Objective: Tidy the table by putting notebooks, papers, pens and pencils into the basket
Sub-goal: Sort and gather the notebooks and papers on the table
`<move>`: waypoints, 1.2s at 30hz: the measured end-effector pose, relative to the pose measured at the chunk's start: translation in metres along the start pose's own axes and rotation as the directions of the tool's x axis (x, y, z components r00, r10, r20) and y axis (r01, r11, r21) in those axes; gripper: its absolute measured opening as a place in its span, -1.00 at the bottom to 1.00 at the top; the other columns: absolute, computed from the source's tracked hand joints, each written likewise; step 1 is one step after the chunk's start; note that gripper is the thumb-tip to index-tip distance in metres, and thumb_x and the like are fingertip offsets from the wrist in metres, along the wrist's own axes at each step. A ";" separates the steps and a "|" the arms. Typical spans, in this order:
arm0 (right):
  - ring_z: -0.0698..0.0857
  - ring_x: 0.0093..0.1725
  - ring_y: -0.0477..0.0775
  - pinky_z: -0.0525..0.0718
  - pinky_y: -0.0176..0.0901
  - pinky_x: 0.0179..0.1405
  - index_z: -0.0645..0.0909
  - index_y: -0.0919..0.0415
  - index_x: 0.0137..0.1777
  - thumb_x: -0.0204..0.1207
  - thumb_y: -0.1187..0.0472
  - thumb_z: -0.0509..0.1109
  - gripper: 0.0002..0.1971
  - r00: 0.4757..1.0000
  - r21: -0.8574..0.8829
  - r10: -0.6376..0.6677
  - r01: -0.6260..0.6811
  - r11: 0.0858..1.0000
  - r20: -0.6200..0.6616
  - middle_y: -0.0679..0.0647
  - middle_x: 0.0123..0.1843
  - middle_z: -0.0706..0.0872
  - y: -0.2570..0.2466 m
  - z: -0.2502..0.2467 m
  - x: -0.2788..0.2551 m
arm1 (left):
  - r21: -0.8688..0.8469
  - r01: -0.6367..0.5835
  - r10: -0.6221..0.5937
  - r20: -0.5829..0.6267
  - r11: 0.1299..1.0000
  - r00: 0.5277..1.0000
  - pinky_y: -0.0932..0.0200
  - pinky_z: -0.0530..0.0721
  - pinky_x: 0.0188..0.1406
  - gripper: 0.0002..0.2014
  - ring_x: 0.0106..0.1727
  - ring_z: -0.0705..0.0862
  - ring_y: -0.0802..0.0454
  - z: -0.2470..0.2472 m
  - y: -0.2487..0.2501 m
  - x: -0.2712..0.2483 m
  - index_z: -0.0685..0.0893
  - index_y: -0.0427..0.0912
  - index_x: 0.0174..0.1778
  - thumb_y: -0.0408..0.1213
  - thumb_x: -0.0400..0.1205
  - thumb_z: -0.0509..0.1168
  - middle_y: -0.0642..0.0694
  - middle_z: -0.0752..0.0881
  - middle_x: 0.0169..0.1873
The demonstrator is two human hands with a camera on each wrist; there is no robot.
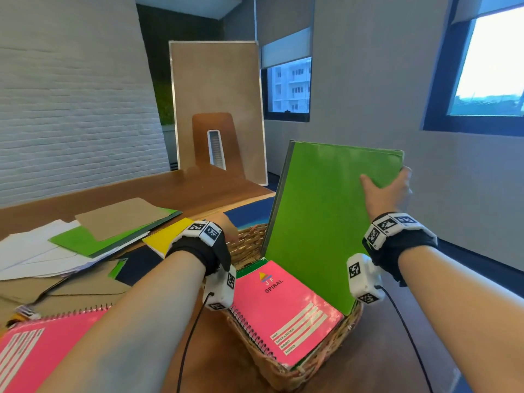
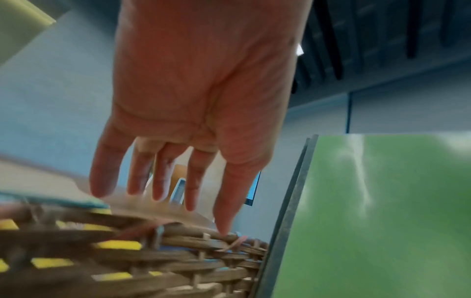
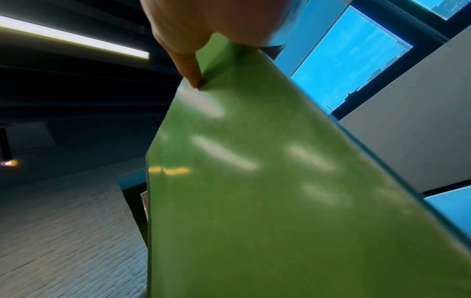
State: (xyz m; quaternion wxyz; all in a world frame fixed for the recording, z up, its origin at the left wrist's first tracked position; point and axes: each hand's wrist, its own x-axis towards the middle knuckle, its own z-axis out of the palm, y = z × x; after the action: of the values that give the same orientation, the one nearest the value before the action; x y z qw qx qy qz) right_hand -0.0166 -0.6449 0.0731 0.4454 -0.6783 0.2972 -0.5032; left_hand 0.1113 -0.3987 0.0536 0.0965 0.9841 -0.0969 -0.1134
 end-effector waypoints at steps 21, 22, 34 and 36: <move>0.38 0.48 0.15 0.06 0.18 0.62 0.43 0.19 0.45 0.32 0.43 0.26 -0.38 0.843 -0.059 -0.534 0.538 0.841 0.069 0.12 0.41 0.48 -0.068 0.034 -0.047 | -0.024 0.040 -0.042 -0.102 0.999 0.994 0.20 0.45 -0.45 -0.79 -0.29 0.54 -0.02 -0.013 -0.048 -0.031 0.60 -0.26 -0.23 -0.19 0.56 0.41 -0.09 0.55 -0.37; 0.42 0.44 0.16 0.12 0.19 0.59 0.45 0.20 0.42 0.30 0.43 0.26 -0.39 0.827 -0.028 -0.554 0.558 0.829 0.091 0.13 0.37 0.51 -0.071 0.040 -0.052 | -0.036 0.056 -0.060 -0.127 0.998 0.990 0.24 0.39 -0.52 -0.75 -0.41 0.49 0.01 -0.014 -0.054 -0.031 0.54 -0.24 -0.38 -0.24 0.56 0.39 -0.08 0.50 -0.46; 0.56 0.18 0.19 0.50 0.06 0.23 0.64 0.25 0.11 0.39 0.43 0.27 -0.70 0.635 0.189 -0.606 0.600 0.778 0.480 0.19 0.12 0.62 -0.099 0.119 -0.156 | -0.063 0.200 -0.210 -0.324 0.978 0.922 0.05 0.67 -0.14 -0.85 -0.16 0.66 -0.17 -0.029 -0.192 -0.084 0.69 -0.34 -0.13 -0.36 0.58 0.25 -0.28 0.69 -0.24; 0.56 0.18 0.20 0.52 0.10 0.24 0.65 0.23 0.08 0.41 0.40 0.28 -0.73 0.601 0.193 -0.583 0.587 0.786 0.546 0.19 0.13 0.61 -0.105 0.133 -0.175 | -0.065 0.237 -0.244 -0.369 0.969 0.897 0.09 0.58 -0.36 -0.82 -0.31 0.60 -0.15 -0.027 -0.216 -0.095 0.59 -0.29 -0.36 -0.39 0.57 0.23 -0.26 0.64 -0.34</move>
State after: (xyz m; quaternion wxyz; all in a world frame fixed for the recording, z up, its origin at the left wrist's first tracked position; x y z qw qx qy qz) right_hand 0.0489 -0.4111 0.0821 0.3223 -0.8585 -0.0898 -0.3887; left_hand 0.0633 -0.1660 0.0527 0.1077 0.9910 0.0466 0.0645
